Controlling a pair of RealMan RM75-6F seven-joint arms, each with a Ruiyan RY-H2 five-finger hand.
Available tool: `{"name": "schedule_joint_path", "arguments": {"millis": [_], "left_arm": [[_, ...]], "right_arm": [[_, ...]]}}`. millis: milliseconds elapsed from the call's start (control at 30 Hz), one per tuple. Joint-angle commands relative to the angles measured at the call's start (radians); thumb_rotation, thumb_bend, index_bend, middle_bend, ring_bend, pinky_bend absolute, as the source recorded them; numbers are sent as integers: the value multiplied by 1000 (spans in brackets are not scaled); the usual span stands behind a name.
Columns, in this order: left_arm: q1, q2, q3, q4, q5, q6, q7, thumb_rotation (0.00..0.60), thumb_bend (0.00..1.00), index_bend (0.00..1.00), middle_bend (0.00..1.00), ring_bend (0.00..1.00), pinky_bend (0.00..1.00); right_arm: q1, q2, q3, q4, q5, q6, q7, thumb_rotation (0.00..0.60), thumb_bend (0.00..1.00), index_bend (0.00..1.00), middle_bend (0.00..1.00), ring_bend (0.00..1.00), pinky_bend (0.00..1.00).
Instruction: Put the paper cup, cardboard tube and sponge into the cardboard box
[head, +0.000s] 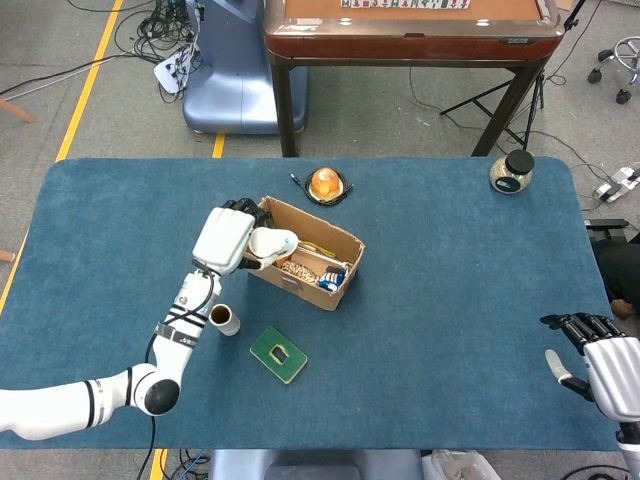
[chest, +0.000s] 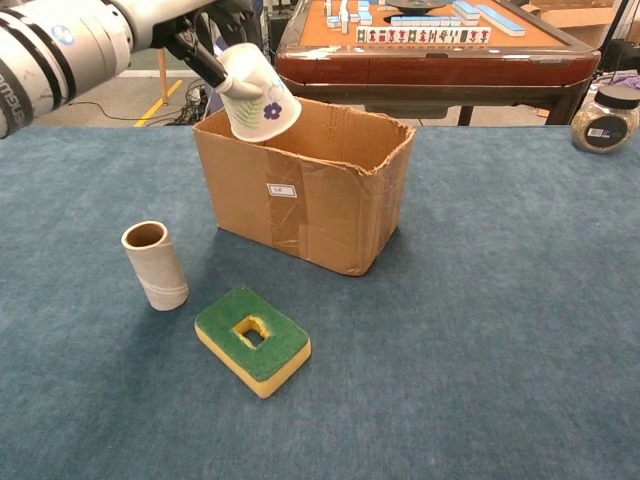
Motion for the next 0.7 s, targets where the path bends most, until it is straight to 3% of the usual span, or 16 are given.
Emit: {"name": "schedule_joint_path", "arguments": {"millis": [33, 133, 233, 333, 500, 700], "left_arm": [[-17, 10, 13, -1, -84, -59, 38, 600, 225, 373, 331, 254, 328], [-30, 24, 15, -12, -160, -86, 77, 600, 151, 240, 130, 198, 328], [-33, 34, 18, -26, -198, -83, 89, 600, 119, 79, 18, 172, 328], [-29, 49, 23, -49, -205, -71, 88, 600, 113, 2, 0, 169, 328], [-16, 87, 28, -123, -202, -30, 96, 600, 112, 0, 0, 169, 328], [24, 193, 59, -301, -256, 18, 144, 600, 112, 25, 31, 169, 328]], "right_arm": [[0, 0, 1, 0, 2, 0, 1, 600, 383, 343, 414, 335, 370], [1, 1, 3, 0, 4, 0, 2, 600, 383, 343, 414, 335, 371], [2, 2, 4, 0, 5, -1, 1, 600, 384, 343, 414, 335, 370], [2, 1, 4, -1, 6, -2, 0, 600, 383, 343, 415, 335, 371], [5, 2, 1, -6, 8, -13, -4, 600, 383, 343, 415, 335, 370], [3, 1, 0, -5, 6, -9, -6, 600, 383, 343, 415, 335, 370]]}}
